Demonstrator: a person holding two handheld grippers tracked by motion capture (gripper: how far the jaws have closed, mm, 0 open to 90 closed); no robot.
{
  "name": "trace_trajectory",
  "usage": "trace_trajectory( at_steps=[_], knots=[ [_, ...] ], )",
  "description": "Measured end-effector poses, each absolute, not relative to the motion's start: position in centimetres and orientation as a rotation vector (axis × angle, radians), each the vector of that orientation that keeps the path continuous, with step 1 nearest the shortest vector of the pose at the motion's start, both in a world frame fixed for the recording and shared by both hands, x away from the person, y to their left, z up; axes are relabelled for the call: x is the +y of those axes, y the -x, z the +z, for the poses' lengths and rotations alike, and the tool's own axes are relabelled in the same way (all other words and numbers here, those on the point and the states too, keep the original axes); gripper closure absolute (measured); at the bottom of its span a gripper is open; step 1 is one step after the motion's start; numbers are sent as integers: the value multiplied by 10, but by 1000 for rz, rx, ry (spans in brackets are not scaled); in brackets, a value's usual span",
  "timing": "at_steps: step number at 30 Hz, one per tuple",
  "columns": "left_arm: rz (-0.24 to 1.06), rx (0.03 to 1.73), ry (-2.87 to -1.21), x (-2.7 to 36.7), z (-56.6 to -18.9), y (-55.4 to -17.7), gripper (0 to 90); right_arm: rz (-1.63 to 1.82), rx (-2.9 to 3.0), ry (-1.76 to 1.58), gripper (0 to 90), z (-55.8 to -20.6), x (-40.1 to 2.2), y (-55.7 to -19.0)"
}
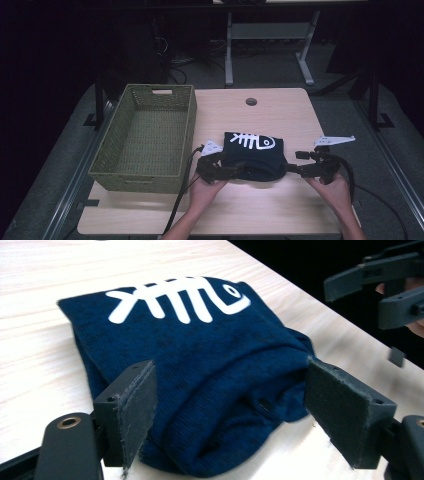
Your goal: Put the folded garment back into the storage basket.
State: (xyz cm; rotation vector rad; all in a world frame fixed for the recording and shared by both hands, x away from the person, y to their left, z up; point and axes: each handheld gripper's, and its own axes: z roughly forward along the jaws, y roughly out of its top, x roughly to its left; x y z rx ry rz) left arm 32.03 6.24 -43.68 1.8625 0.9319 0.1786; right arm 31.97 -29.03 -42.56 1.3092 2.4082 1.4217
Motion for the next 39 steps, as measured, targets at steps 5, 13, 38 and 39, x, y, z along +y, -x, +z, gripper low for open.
trace_trajectory(
  at_steps=[5, 13, 38, 39],
  knots=[
    [183, 984, -1852, 61, -439, -332, 212, 1389, 2414, -1353, 141, -428, -291, -331],
    [162, 1059, -1839, 60, -447, -348, 212, 1374, 2408, -1409, 141, -431, -290, -346],
    [104, 1197, -1830, 58, -465, -377, 225, 1307, 2429, -1598, 159, -463, -282, -378],
    [104, 1197, -1830, 58, -465, -377, 227, 1307, 2429, -1598, 159, -463, -282, -378]
  ],
)
